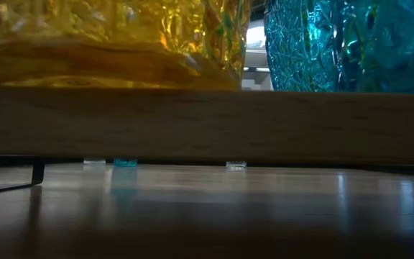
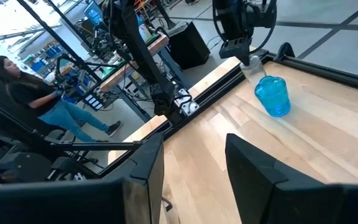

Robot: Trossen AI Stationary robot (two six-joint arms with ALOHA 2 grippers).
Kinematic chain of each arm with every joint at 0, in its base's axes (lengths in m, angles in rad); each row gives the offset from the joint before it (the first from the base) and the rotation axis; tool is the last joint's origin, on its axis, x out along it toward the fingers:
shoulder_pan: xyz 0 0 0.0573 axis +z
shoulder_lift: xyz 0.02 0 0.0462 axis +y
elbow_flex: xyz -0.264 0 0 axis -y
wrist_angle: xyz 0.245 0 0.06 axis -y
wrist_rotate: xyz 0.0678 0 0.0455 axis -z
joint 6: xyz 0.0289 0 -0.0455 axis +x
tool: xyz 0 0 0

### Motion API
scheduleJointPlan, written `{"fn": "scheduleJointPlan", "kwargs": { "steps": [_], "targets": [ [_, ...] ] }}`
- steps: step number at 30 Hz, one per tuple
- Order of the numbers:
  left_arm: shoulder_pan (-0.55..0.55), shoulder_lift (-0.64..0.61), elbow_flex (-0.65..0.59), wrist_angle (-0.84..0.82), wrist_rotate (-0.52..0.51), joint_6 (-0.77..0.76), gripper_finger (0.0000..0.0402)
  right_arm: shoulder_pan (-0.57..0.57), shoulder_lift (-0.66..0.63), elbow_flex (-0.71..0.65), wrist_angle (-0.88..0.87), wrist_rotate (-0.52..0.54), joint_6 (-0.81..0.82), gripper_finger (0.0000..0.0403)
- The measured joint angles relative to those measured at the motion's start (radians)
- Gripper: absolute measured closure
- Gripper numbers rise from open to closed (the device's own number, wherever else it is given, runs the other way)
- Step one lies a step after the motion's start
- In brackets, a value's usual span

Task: Sort vases onto shelf
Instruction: Put the transparent vase on the shelf aligned with the other transparent vase

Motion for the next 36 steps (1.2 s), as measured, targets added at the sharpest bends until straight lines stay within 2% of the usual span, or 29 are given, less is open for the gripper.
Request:
{"fn": "scheduleJointPlan", "kwargs": {
  "steps": [6,12,17,22,25,28,32,36],
  "targets": [
    [-0.039,-0.043,-0.008,-0.067,0.0,0.025,0.0371,0.0,0.0,0.0,0.0,0.0,0.002,0.0268],
    [-0.164,-0.232,-0.007,-0.202,-0.024,0.026,0.0371,0.0,0.0,0.0,0.0,0.0,0.002,0.0268],
    [-0.369,-0.478,-0.001,-0.19,0.076,-0.035,0.0372,0.0,0.0,0.0,-0.003,0.007,-0.014,0.0268],
    [-0.672,-0.62,-0.001,-0.19,0.079,-0.322,0.0372,0.0,0.0,0.0,-0.005,0.048,-0.042,0.0268],
    [-0.866,-0.619,-0.001,-0.194,0.052,-0.502,0.0372,-0.006,0.0,0.0,-0.005,0.073,-0.077,0.0268],
    [-1.026,-0.57,-0.001,-0.189,0.008,-0.595,0.0372,-0.035,0.0,0.0,-0.005,0.064,-0.092,0.0268],
    [-1.174,-0.476,-0.001,-0.139,0.007,-0.618,0.0372,-0.08,0.001,0.0,0.0,0.039,-0.08,0.0268],
    [-1.247,-0.398,0.031,-0.058,-0.017,-0.584,0.0372,-0.101,0.001,0.0,0.0,0.025,-0.037,0.0268]
  ]
}}
